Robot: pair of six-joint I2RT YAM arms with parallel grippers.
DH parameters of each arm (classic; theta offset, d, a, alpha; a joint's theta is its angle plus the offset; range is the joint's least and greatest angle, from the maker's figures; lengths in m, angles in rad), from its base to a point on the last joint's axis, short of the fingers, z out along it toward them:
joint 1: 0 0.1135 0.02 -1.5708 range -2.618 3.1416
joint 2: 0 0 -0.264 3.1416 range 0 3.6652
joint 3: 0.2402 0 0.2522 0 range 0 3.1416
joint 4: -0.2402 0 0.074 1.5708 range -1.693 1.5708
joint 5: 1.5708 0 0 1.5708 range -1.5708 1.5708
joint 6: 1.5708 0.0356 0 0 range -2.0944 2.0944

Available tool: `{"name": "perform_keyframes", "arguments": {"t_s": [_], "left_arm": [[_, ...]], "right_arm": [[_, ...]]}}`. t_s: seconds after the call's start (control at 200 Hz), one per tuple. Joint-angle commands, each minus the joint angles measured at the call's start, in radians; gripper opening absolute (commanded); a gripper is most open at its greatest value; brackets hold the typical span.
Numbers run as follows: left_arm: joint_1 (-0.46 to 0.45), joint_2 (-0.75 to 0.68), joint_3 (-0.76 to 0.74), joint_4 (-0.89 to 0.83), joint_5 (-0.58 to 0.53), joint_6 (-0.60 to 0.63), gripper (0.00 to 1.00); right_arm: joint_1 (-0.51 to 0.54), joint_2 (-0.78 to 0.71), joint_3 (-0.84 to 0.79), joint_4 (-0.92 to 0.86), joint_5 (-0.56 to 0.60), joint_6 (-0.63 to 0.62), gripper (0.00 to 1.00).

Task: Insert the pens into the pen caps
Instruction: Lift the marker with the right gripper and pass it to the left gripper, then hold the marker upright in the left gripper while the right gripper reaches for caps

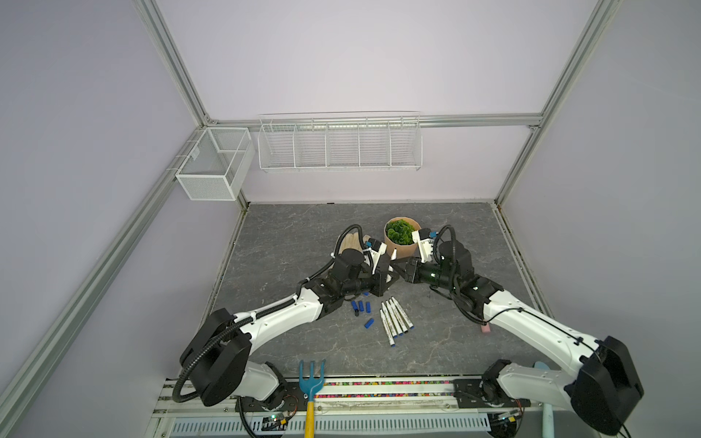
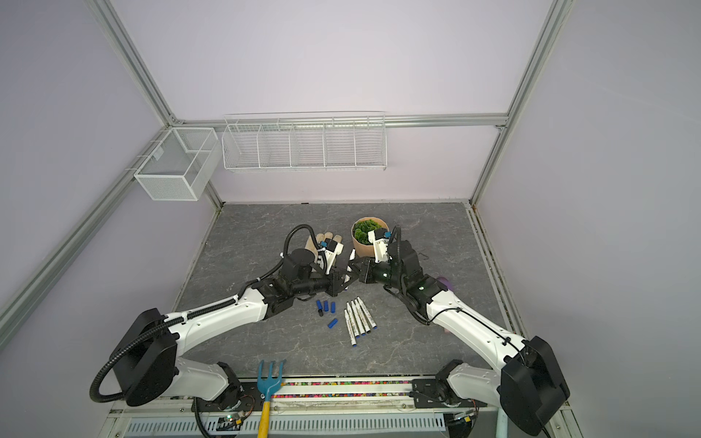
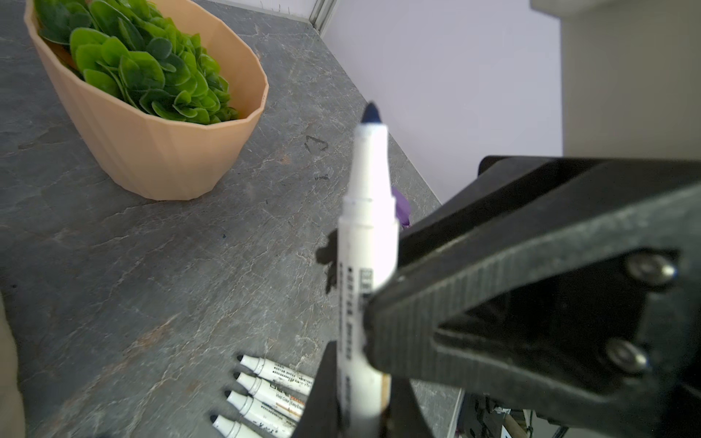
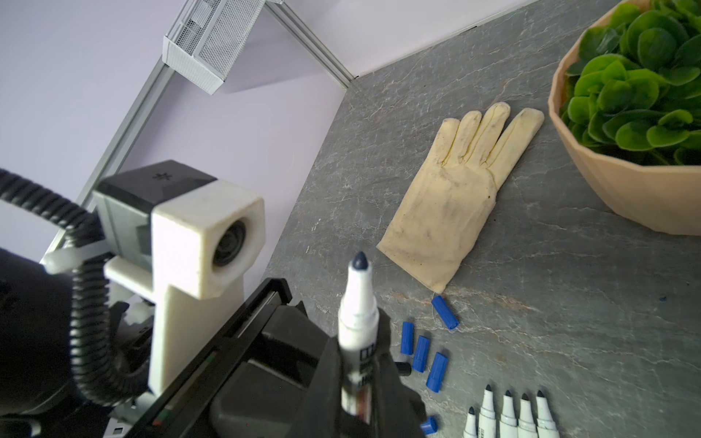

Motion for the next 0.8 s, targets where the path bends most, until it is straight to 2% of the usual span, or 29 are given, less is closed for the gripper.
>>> {"name": "perform_keyframes", "arguments": {"t_s": [0.0,0.03,0.085,0.295,0.4,0.58,0.795], "left_arm": [[0.027,-0.078,-0.074,-0.042,-0.24,-0.096,0.0],[0.028,-0.096,-0.096,-0.051,-0.296,-0.121,0.0],[0.027,-0.138,-0.138,-0.066,-0.394,-0.159,0.0],[0.029,-0.291,-0.182,-0.33,-0.748,-0.296,0.0],[0.032,-0.362,-0.208,-0.436,-0.873,-0.397,0.0],[0.039,-0.474,-0.3,-0.455,-0.928,-0.507,0.0],[0.051,-0.499,-0.304,-0.488,-0.948,-0.512,0.0]], "right_arm": [[-0.016,-0.013,0.013,-0.165,0.076,-0.08,0.41],[-0.009,-0.002,0.024,-0.201,0.089,-0.108,0.5],[0.009,0.017,0.039,-0.247,0.122,-0.147,0.56],[0.091,0.178,0.144,-0.385,0.181,-0.259,0.56],[0.16,0.288,0.232,-0.475,0.204,-0.329,0.55],[0.295,0.413,0.321,-0.616,0.246,-0.5,0.55],[0.34,0.471,0.331,-0.602,0.277,-0.487,0.56]]}}
